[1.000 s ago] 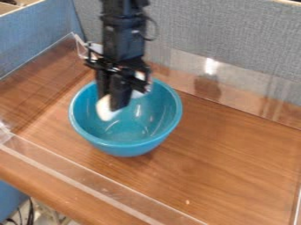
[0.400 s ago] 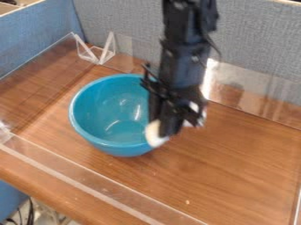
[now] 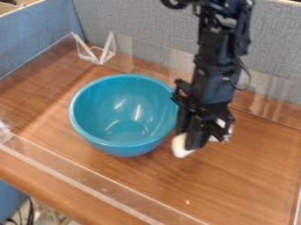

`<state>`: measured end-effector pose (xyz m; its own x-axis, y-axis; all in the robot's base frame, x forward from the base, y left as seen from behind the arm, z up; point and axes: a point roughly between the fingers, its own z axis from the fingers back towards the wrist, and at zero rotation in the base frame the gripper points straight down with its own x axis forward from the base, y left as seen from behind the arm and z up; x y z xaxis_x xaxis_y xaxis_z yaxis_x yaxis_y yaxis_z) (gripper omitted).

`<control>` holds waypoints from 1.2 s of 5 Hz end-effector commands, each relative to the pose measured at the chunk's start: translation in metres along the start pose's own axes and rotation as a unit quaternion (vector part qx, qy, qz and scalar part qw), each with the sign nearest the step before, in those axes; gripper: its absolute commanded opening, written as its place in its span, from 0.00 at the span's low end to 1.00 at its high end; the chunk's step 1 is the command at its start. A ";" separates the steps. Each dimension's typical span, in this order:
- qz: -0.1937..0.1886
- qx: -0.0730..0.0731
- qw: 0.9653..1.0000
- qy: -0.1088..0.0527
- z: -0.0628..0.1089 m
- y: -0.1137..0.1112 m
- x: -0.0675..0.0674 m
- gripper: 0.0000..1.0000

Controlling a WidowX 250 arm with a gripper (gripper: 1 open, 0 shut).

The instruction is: Remove the mushroom from inside the blue bowl and put it on the table

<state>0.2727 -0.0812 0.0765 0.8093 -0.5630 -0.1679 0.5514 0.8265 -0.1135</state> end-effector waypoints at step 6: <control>-0.094 0.022 0.993 -0.062 0.013 -0.044 -0.016 0.00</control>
<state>0.2361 -0.1070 0.0840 0.7051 -0.7058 -0.0685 0.6979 0.7078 -0.1093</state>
